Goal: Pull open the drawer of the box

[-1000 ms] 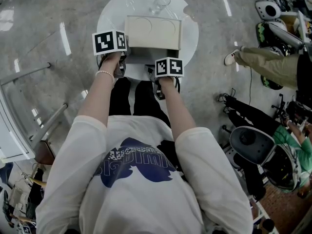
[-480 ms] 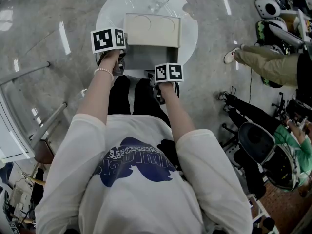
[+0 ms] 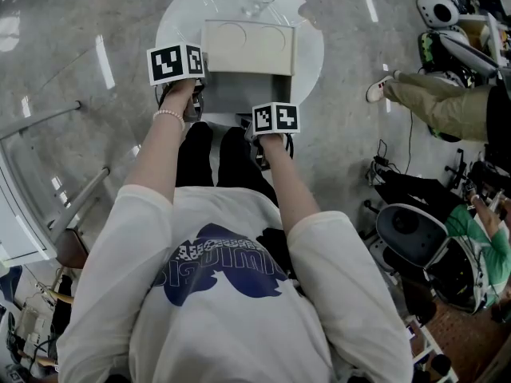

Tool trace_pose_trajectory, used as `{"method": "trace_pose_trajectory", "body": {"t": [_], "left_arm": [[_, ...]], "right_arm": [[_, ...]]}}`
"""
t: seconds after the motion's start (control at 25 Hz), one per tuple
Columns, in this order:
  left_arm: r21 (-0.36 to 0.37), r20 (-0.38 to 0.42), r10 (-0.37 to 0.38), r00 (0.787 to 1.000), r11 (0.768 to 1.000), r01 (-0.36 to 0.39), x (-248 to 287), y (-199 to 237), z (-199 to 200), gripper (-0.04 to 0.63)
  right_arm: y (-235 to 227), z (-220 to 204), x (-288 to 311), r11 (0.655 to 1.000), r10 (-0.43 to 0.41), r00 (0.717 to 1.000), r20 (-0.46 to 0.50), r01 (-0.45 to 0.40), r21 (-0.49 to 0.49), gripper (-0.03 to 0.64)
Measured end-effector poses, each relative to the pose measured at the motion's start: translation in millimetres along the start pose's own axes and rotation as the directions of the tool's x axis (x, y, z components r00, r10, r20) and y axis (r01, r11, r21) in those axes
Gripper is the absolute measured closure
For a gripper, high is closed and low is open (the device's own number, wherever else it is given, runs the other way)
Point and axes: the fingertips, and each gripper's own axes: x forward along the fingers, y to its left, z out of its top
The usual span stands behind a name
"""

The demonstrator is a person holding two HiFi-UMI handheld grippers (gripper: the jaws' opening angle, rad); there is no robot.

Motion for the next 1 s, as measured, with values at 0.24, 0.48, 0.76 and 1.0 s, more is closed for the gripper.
{"method": "trace_pose_trajectory", "body": {"t": [0.24, 0.48, 0.76, 1.0], "left_arm": [[0.002, 0.001, -0.001, 1.0, 1.0, 0.001, -1, 1, -1, 0.538], [0.006, 0.001, -0.002, 1.0, 1.0, 0.002, -1, 1, -1, 0.538], [0.008, 0.004, -0.003, 1.0, 1.0, 0.003, -2, 1, -1, 0.538], [0.007, 0.005, -0.004, 1.0, 1.0, 0.004, -1, 1, -2, 0.537]], "right_arm": [[2, -10, 2, 1.0, 0.001, 1.0, -0.007, -0.001, 0.006, 0.558], [1, -14, 3, 1.0, -0.001, 1.0, -0.01, 0.001, -0.002, 0.558], [-2, -14, 7, 1.0, -0.011, 1.0, -0.016, 0.011, 0.0, 0.558], [-3, -14, 10, 1.0, -0.011, 1.0, -0.026, 0.011, 0.0, 0.557]]}}
